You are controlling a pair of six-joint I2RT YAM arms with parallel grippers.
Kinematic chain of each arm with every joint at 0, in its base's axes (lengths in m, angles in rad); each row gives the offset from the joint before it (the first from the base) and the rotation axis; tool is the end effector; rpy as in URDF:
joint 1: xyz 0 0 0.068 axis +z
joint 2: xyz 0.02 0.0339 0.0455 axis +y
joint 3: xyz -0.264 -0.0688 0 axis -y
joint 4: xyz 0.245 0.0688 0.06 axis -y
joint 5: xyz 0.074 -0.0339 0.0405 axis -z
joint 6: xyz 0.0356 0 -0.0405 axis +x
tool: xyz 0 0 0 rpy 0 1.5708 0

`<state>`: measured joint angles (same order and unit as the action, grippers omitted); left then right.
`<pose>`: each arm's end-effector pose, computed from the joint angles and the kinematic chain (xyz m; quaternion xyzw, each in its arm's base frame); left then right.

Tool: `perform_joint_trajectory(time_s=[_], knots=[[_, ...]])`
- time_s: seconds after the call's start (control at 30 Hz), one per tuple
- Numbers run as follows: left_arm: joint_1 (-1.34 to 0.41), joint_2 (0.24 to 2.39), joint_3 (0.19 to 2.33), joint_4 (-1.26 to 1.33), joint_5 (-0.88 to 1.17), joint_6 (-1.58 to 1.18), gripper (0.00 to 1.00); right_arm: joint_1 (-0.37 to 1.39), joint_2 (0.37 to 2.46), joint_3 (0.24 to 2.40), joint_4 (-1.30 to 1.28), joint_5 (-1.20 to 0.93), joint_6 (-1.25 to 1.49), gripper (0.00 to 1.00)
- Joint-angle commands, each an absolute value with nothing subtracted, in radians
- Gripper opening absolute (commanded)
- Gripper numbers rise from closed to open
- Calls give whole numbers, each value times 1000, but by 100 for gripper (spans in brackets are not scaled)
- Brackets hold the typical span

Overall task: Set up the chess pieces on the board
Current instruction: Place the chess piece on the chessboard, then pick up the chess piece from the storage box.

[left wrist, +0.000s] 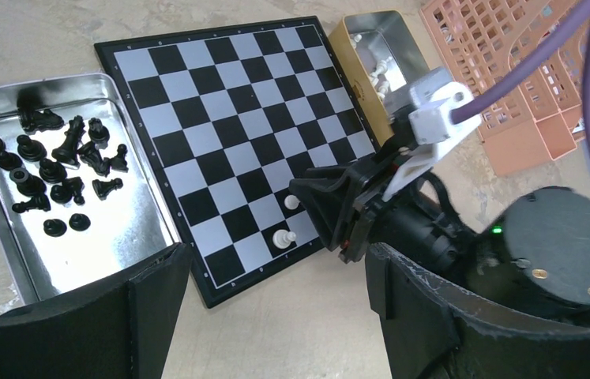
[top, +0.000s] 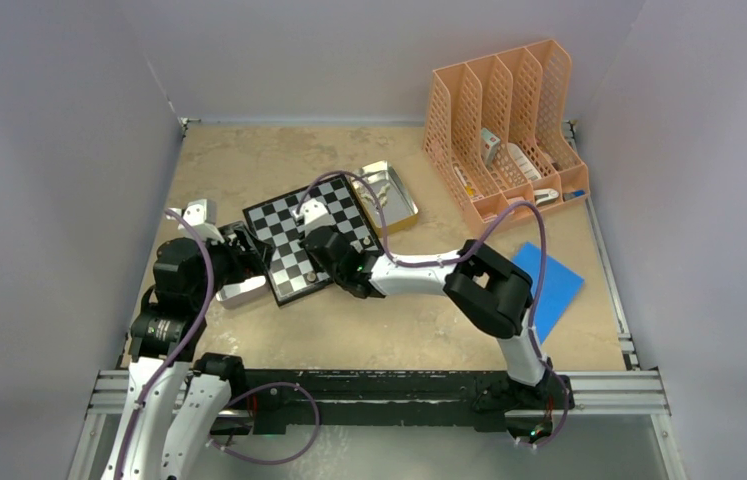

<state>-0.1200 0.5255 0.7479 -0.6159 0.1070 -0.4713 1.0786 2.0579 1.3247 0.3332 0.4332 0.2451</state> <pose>0.1171 -0.0179 0.3166 -0.1159 0.8229 -0.2041 0.5174 0.2323 0.4016 0.1860 -0.2209 0.7924 0.1903 0.5358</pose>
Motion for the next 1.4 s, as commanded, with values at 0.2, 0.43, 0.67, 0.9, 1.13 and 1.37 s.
perform_joint_trajectory(time_s=[0.2, 0.43, 0.67, 0.9, 1.13, 1.37], knots=[[-123, 528, 760, -567, 157, -465, 81, 972, 1878, 1380, 331, 492, 213, 28], [-123, 535, 758, -563, 175, -461, 81, 838, 1893, 1412, 358, 466, 204, 28], [-123, 558, 759, -561, 187, -459, 81, 714, 1980, 1489, 381, 414, 204, 28], [-123, 555, 756, -555, 194, -457, 81, 636, 2071, 1529, 424, 317, 177, 28], [-123, 564, 757, -557, 196, -457, 81, 615, 2145, 1542, 519, 251, 79, 27], [-123, 560, 758, -560, 183, -461, 81, 600, 2216, 1576, 541, 213, 56, 30]])
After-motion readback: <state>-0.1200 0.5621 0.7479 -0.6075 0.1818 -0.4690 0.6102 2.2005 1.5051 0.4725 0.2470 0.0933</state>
